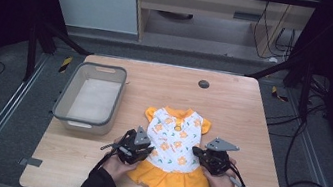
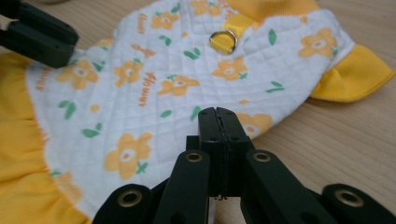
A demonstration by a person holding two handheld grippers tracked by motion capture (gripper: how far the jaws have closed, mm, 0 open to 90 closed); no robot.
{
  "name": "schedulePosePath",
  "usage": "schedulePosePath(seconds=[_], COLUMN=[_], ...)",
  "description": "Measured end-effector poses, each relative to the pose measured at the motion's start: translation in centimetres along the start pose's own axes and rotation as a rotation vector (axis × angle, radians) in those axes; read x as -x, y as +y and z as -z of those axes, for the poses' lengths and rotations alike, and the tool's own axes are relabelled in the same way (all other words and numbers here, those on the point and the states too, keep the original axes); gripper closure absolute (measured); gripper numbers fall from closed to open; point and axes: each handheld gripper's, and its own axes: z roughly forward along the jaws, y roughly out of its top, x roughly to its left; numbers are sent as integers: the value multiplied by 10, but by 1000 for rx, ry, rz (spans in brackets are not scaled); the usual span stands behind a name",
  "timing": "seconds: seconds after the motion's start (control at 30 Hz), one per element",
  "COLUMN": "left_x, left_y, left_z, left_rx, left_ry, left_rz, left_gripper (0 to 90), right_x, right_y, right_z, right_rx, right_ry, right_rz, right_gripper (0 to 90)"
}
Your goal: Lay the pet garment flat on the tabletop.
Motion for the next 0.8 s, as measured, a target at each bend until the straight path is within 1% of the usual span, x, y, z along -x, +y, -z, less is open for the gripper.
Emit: schedulePosePath(seconds=[0.07,0.2,0.27,0.3,0.37,0.4,0.47,0.57,0.63,0.73,0.8], left_x=[0,3,5,5,6,6,5,1,-1,-6,-11], left_y=[-5,-7,-7,-8,-8,-8,-8,-7,-7,-10,-15], left_z=[-3,-4,-4,-4,-2,-1,3,13,22,36,44], left_rx=[-19,-13,-12,-7,-7,-6,5,29,64,100,113], left_ry=[-8,6,15,14,8,6,3,1,2,17,26], left_rz=[3,-1,-4,1,4,7,16,27,39,49,61], left_gripper=[763,756,754,753,749,739,717,689,669,639,614], right_x=[2,5,7,7,6,6,5,5,6,8,11], right_y=[-1,-7,-8,-8,-8,-8,-7,-5,-3,-2,-2], right_z=[-6,-11,-11,-11,-10,-10,-8,0,7,18,24], right_rx=[-31,-86,-90,-96,-100,-99,-91,-53,-27,11,32], right_ry=[-12,-39,-39,-39,-42,-37,-36,-32,-39,-52,-58], right_rz=[-3,15,6,-3,6,3,-1,-9,-8,-17,-33], right_gripper=[900,900,900,900,900,900,900,893,883,860,837])
